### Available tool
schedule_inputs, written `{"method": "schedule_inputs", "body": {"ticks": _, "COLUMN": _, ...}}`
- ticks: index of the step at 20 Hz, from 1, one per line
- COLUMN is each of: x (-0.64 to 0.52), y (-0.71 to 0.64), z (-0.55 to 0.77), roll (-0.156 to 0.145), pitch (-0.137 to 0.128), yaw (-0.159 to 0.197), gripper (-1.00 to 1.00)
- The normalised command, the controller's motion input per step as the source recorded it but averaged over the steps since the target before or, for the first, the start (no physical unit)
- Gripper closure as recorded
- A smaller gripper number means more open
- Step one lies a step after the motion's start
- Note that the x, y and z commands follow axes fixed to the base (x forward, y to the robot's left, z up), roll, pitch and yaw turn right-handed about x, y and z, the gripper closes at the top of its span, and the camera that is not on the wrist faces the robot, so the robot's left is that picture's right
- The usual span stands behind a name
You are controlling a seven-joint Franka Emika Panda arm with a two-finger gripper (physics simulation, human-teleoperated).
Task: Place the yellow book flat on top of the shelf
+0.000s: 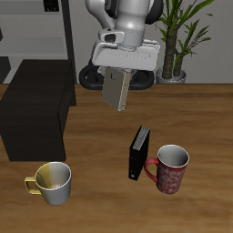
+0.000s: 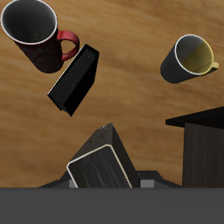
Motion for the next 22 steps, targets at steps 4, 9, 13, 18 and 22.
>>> {"method": "schedule_inputs", "body": {"ticks": 4, "x": 0.10, "y": -0.79, "z": 0.47, "roll": -0.150, "pitch": -0.075, "yaw": 0.036, "gripper": 1.00}}
{"method": "schedule_inputs", "body": {"ticks": 9, "x": 0.04, "y": -0.64, "z": 0.42, "roll": -0.117, "pitch": -0.068, "yaw": 0.020, "gripper": 1.00}}
{"method": "schedule_inputs", "body": {"ticks": 13, "x": 0.04, "y": -0.73, "z": 0.37, "roll": -0.128, "pitch": -0.063, "yaw": 0.029, "gripper": 1.00}}
{"method": "schedule_inputs", "body": {"ticks": 18, "x": 0.04, "y": -0.74, "z": 0.37, "roll": -0.130, "pitch": -0.087, "yaw": 0.025, "gripper": 1.00}}
{"method": "schedule_inputs", "body": {"ticks": 22, "x": 0.07, "y": -0.66, "z": 0.05, "roll": -0.110, "pitch": -0.034, "yaw": 0.028, "gripper": 1.00}}
